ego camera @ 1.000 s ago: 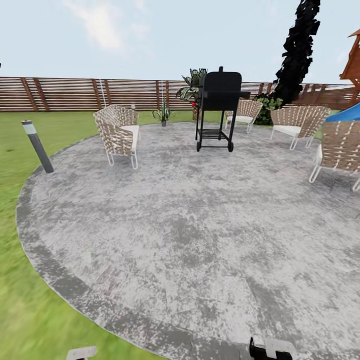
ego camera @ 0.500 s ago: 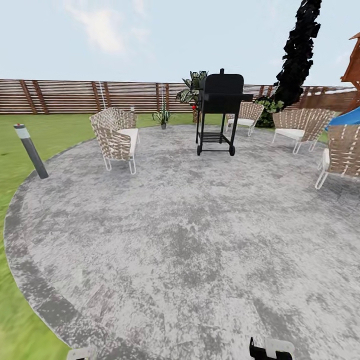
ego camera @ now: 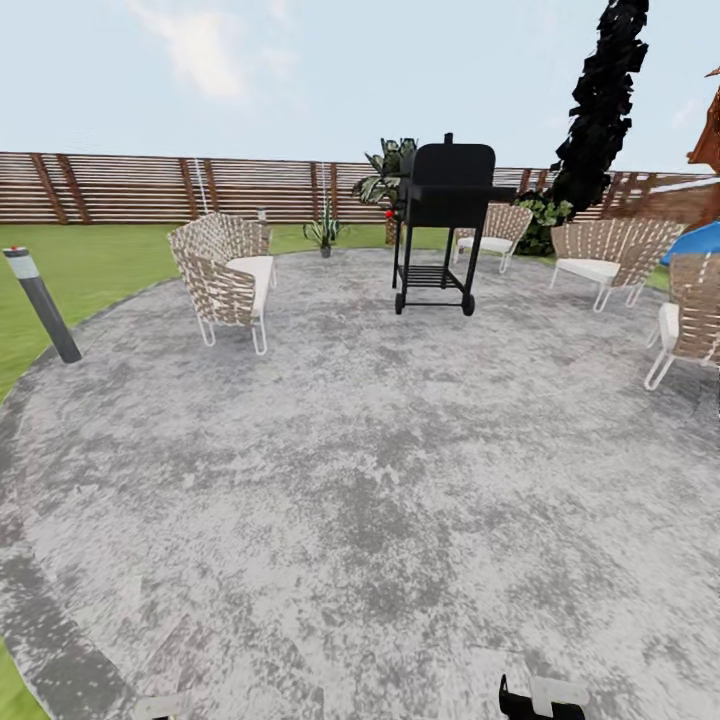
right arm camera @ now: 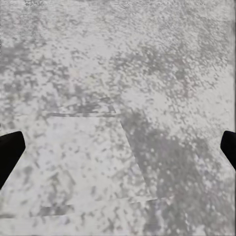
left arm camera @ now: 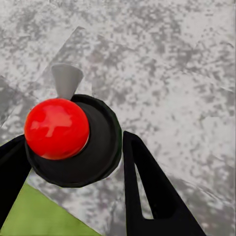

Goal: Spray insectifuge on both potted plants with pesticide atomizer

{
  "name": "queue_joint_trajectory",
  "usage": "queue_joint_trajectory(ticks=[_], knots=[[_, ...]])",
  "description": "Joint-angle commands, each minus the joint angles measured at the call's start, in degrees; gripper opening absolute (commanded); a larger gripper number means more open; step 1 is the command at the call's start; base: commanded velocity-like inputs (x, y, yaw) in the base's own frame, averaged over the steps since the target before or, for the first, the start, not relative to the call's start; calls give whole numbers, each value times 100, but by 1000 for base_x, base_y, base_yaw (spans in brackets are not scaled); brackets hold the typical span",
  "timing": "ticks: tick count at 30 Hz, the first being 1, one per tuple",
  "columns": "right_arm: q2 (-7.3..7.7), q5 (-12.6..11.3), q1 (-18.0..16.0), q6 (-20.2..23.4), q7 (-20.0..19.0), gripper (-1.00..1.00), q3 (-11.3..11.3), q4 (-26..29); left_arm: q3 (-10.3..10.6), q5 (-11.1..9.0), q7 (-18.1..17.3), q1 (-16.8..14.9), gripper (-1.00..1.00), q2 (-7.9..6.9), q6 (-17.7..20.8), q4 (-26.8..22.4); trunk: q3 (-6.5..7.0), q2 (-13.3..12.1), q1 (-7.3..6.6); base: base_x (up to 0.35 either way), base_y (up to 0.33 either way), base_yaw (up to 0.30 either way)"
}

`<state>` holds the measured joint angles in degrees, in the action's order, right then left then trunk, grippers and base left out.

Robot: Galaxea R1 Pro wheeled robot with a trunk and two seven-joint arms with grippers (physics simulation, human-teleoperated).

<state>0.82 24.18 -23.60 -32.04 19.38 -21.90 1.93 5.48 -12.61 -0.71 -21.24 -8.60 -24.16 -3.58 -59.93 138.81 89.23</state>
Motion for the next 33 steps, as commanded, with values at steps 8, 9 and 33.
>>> queue_joint_trajectory(ticks=[8,9,33], knots=[[-3,61,-4,-13,31,100,-33,-7,49,-57,-9,-3,-100,-2,-18,2,-5,2,2,339,0,0],[-3,61,-4,-13,31,100,-33,-6,49,-57,-9,-3,-100,-2,-18,2,-5,2,2,339,0,0],[-3,61,-4,-13,30,100,-33,-6,49,-57,-12,-3,-100,-2,-19,0,-5,2,2,339,0,0]])
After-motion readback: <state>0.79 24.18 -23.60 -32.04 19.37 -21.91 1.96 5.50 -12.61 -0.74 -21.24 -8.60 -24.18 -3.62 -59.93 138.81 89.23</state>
